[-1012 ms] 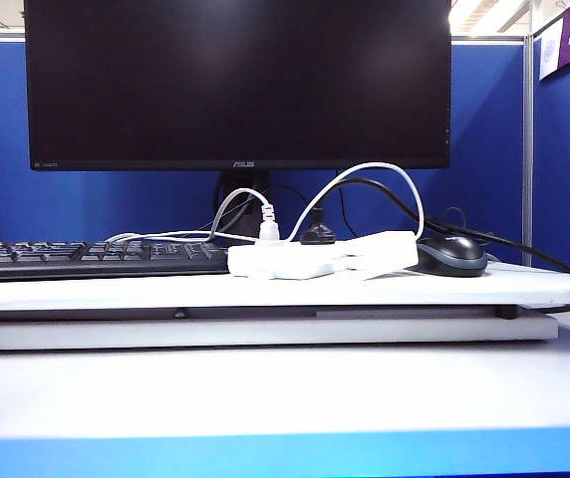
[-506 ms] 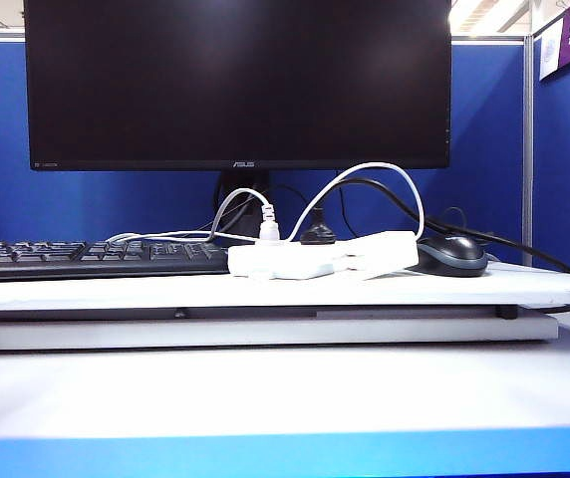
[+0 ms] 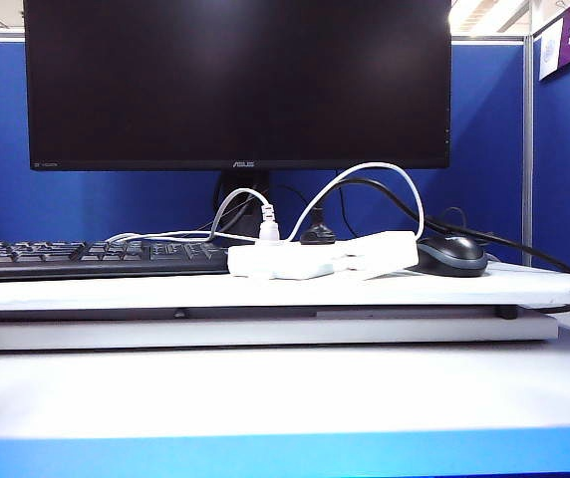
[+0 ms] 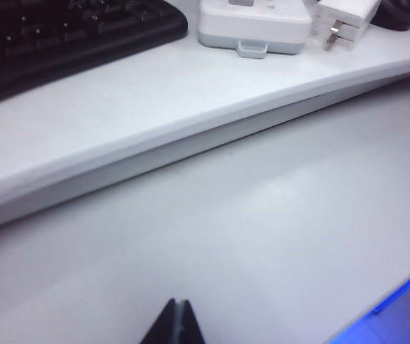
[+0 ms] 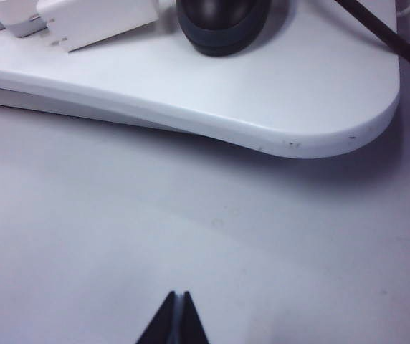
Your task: Unplug the white charger from the socket, then place it next to the socket.
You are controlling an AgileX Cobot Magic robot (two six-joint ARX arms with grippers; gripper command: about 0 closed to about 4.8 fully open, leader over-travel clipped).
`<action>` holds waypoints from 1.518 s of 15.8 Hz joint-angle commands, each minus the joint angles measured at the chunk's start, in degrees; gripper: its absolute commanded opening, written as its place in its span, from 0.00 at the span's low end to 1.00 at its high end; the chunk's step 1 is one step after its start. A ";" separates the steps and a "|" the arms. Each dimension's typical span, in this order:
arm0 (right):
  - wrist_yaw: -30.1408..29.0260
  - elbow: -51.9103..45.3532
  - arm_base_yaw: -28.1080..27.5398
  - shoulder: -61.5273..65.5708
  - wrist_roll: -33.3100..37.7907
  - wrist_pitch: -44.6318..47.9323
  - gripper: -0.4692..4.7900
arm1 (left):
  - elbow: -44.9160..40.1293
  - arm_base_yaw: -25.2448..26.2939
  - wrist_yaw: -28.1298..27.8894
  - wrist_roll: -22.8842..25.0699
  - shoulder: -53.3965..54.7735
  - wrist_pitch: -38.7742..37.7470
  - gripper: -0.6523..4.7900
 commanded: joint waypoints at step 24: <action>0.09 -0.68 -13.79 -11.58 0.20 1.03 0.09 | 0.00 22.71 0.07 2.49 -9.94 0.63 0.11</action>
